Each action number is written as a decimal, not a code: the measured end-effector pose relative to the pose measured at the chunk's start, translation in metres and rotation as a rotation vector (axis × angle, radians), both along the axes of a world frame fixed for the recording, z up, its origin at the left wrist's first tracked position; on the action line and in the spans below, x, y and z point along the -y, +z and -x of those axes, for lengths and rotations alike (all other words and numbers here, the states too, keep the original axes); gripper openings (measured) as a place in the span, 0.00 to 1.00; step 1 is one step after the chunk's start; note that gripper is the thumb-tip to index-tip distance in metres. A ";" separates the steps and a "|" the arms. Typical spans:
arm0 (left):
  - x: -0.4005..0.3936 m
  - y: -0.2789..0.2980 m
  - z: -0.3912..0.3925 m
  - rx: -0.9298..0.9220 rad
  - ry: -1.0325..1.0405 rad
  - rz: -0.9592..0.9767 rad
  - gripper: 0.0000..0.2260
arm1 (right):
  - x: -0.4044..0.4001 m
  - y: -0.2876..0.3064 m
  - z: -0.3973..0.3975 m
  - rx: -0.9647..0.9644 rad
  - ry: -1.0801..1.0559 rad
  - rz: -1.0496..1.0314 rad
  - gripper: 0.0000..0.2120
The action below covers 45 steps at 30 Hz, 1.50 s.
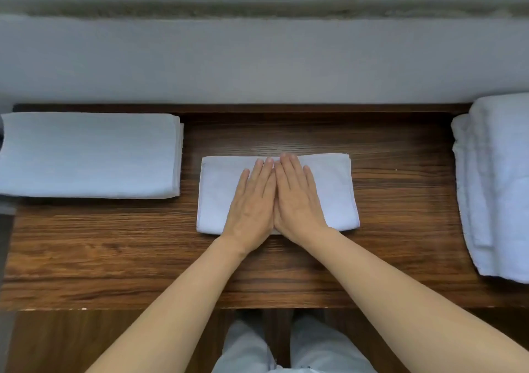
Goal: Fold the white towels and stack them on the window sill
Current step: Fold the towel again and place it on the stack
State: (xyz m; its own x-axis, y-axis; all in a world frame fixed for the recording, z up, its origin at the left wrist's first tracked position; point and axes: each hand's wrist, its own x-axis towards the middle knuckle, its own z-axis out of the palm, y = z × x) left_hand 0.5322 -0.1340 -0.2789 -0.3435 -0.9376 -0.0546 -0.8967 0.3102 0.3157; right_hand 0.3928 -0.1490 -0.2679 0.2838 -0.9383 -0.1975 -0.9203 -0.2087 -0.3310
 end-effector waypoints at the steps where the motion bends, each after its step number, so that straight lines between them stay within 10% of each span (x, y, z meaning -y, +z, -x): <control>1: -0.001 -0.006 -0.002 0.031 0.022 -0.063 0.28 | -0.002 -0.006 -0.003 -0.051 0.019 -0.021 0.34; 15: 0.006 0.006 -0.074 0.148 0.338 -0.139 0.30 | 0.019 0.001 0.085 -0.261 -0.077 -0.018 0.32; 28: 0.103 0.057 -0.078 0.418 0.046 -0.397 0.15 | 0.098 0.051 0.092 -0.247 -0.050 -0.418 0.30; 45: -0.022 0.157 -0.146 -0.569 0.467 -0.427 0.07 | 0.016 0.148 0.109 0.599 -0.162 -0.275 0.07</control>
